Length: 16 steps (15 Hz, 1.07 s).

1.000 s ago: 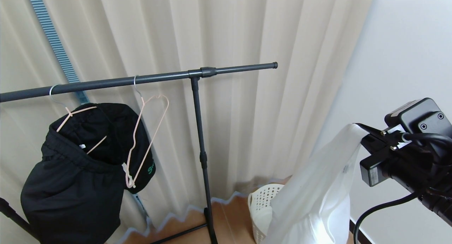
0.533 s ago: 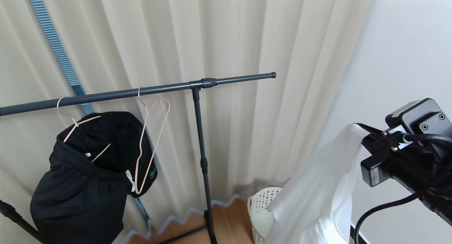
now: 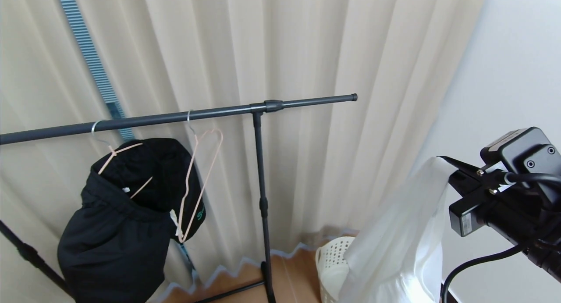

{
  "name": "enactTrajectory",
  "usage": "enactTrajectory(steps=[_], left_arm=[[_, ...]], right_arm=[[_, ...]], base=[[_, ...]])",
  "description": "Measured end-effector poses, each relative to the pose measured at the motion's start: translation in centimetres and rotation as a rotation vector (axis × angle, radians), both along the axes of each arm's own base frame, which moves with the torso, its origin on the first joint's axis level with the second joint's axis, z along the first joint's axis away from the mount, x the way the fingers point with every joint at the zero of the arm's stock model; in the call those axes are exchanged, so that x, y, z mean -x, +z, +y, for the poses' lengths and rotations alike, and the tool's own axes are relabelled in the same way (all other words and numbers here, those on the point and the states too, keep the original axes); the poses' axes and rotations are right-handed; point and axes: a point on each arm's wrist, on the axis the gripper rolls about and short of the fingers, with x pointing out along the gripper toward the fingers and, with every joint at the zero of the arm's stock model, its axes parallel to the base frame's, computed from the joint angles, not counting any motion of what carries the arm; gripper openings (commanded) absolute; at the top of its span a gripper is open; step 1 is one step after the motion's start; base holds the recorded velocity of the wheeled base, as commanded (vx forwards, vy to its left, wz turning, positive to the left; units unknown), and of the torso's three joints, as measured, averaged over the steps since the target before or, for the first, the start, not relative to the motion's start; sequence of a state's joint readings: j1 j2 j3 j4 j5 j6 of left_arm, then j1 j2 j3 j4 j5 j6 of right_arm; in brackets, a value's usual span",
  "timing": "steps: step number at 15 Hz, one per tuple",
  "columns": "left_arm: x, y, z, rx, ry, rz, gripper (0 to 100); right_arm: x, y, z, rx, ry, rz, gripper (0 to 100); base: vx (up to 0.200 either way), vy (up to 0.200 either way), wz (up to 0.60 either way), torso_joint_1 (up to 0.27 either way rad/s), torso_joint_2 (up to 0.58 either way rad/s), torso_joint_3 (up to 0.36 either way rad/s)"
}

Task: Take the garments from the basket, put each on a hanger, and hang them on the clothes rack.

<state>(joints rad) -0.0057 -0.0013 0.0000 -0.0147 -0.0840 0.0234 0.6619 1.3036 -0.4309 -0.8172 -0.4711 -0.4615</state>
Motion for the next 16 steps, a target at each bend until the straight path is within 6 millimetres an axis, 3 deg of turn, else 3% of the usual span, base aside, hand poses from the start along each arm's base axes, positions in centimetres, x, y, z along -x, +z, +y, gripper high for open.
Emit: enactTrajectory(steps=[4, 9, 16], left_arm=[[0.00, 0.00, 0.00, 0.000, 0.000, 0.000, 100], [0.00, -0.01, 0.00, 0.001, -0.001, 0.001, 100], [0.00, -0.02, 0.00, 0.000, -0.002, 0.002, 100]], right_arm=[[0.01, 0.01, 0.00, 0.000, 0.001, 0.000, 0], [0.10, 0.20, -0.05, -0.007, 0.005, -0.009, 0], [0.25, 0.30, -0.14, -0.011, 0.007, -0.013, 0]], base=[[0.000, 0.000, 0.60, 0.005, 0.00, 0.002], [0.000, 0.000, 0.00, 0.000, 0.00, 0.000], [-0.171, 0.200, 0.00, 0.001, 0.00, -0.002]])
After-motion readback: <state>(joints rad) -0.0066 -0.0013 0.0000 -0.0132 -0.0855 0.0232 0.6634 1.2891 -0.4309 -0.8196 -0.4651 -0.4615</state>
